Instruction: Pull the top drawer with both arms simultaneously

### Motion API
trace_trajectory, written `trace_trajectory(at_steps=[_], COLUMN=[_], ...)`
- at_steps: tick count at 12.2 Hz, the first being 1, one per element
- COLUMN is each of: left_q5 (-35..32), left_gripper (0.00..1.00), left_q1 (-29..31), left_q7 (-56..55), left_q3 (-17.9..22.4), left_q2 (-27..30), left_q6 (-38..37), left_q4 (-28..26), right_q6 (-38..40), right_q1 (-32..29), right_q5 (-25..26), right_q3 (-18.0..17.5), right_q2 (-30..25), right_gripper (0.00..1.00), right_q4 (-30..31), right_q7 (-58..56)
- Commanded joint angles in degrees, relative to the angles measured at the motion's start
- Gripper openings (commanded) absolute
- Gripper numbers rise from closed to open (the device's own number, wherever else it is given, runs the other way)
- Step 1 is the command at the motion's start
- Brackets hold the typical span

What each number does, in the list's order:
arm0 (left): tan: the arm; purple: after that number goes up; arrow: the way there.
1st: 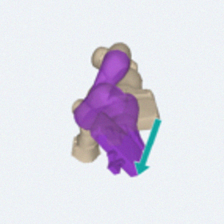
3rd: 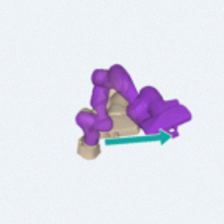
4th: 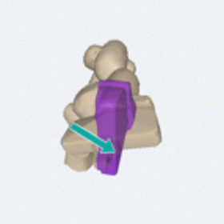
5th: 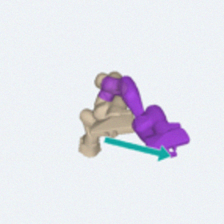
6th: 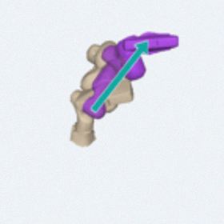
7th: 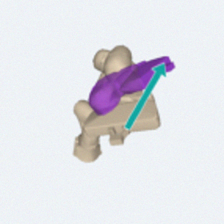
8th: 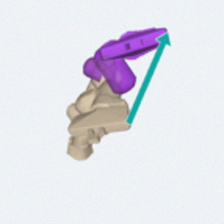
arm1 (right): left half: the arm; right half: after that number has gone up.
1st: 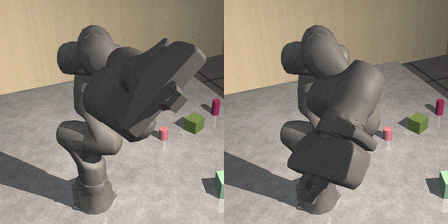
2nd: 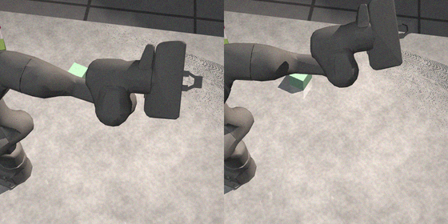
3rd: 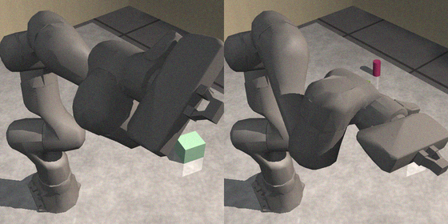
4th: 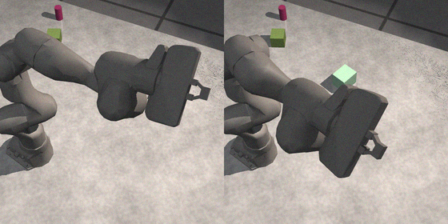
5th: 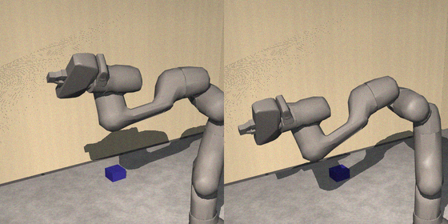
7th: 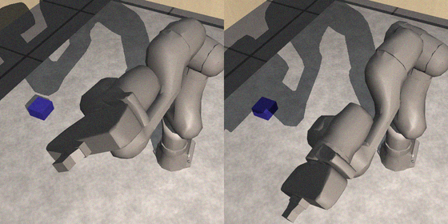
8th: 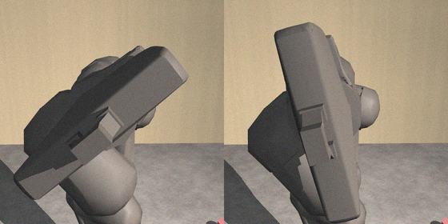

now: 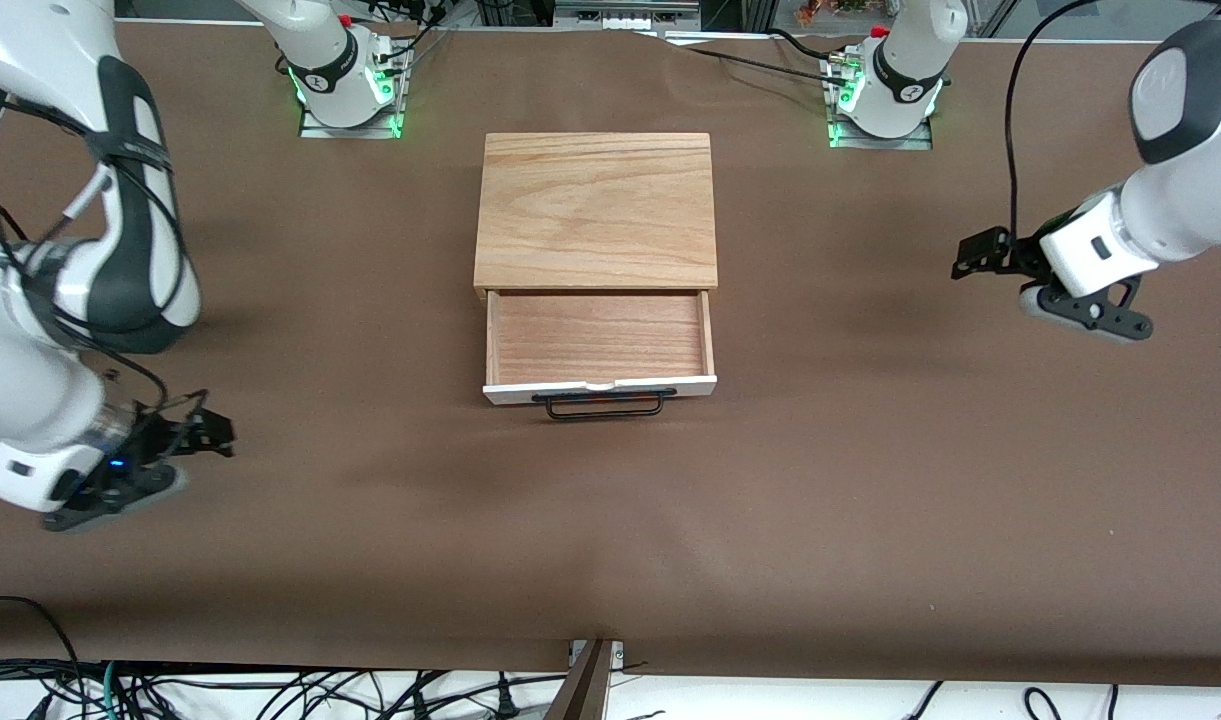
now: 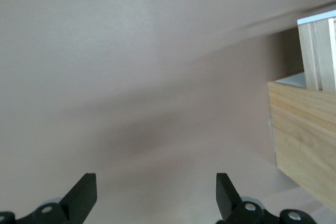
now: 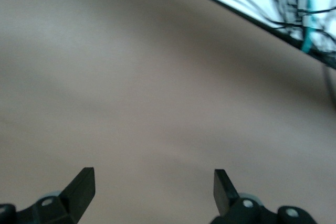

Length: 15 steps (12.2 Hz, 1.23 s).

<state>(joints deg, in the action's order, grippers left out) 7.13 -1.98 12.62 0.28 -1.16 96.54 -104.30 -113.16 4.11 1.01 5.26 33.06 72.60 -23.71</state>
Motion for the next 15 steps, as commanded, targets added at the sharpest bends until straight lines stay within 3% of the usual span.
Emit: trace_trajectory(at_steps=[1,4,6,8,11,15], left_q5=[-5.17,-9.58,-11.35,-11.26,-10.65,-10.56], left_gripper=[1.0,1.0,1.0,1.0,1.0,1.0], left_q1=[0.31,0.22,0.22,0.22,0.31,0.31], left_q7=[-4.25,-7.95,-9.28,-9.46,-9.37,-9.37], left_q3=[-1.24,-1.95,-2.38,-2.3,-1.68,-1.77], left_q2=[2.56,4.5,4.67,5.2,5.38,5.38], left_q6=[-3.72,-6.0,-7.76,-8.82,-8.65,-8.56], left_q4=[1.65,1.91,3.84,3.76,3.84,3.85], right_q6=[1.1,1.01,2.67,12.13,22.34,24.65], right_q1=[0.29,0.2,0.03,0.03,0.03,-0.93], right_q5=[1.01,0.92,1.18,0.4,-0.48,0.04], right_q3=[2.46,4.23,4.32,4.23,4.06,2.65], right_q2=[-5.88,-10.19,-15.46,-19.15,-22.59,-29.0], right_gripper=[1.0,1.0,1.0,1.0,1.0,1.0], right_q4=[1.41,1.49,4.65,4.48,5.01,12.99], right_q7=[1.2,6.28,8.68,11.29,24.05,23.97])
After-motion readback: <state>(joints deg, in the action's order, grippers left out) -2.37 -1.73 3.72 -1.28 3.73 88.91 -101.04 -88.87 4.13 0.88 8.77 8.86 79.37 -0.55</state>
